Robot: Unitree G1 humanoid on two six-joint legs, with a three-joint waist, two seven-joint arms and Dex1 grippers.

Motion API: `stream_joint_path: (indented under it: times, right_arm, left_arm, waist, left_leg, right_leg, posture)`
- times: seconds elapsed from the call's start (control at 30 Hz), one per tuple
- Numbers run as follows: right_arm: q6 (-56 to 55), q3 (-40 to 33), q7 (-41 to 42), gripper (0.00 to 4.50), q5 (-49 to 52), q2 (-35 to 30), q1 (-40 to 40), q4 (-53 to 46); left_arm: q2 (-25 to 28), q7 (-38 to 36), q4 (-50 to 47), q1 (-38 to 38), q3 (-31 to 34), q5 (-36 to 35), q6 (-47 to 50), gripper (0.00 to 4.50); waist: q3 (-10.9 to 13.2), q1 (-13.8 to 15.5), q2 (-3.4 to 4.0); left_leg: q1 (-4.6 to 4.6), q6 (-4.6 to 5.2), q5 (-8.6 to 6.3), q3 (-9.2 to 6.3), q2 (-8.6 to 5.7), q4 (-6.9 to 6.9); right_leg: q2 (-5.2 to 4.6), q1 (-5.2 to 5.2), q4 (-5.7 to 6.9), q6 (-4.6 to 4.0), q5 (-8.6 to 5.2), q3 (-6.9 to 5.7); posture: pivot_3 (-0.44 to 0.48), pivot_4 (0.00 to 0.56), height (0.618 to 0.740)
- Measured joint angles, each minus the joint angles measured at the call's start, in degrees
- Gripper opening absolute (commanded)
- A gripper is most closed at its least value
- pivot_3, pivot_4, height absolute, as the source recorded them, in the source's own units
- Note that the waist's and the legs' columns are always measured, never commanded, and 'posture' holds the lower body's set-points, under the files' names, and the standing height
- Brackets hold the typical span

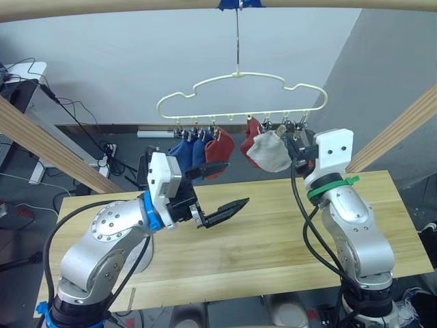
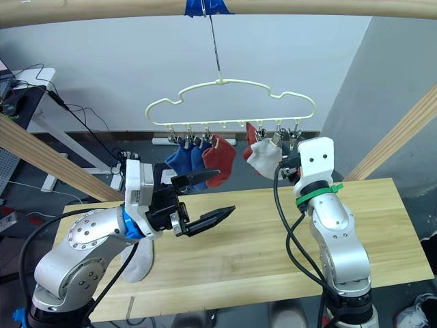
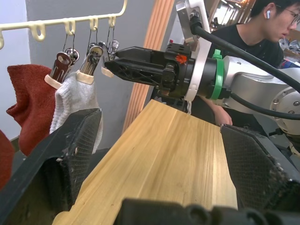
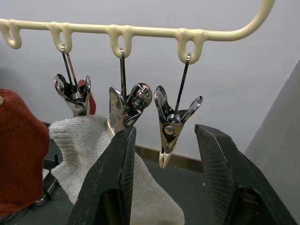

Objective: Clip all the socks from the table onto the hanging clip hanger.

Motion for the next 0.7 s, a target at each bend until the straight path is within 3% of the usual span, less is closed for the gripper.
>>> stream_joint_path:
  times: [0.7]
  right_arm:
    - [-2.6,0.1,-3.1,2.08,-4.0,2.6,-5.8,7.2]
  left_arm:
    - [0.0,1.3,-1.0,0.1,-0.3,0.0,-0.1,4.50]
  waist:
    - [0.0,0.0,0.00]
  left_leg:
    - [0.00,0.00,0.00,0.00,0.00,0.00]
  right_leg:
    - [0.00,0.00,0.01,0.00,0.00,0.00]
  posture:
    - [-0.125,0.305,0.740]
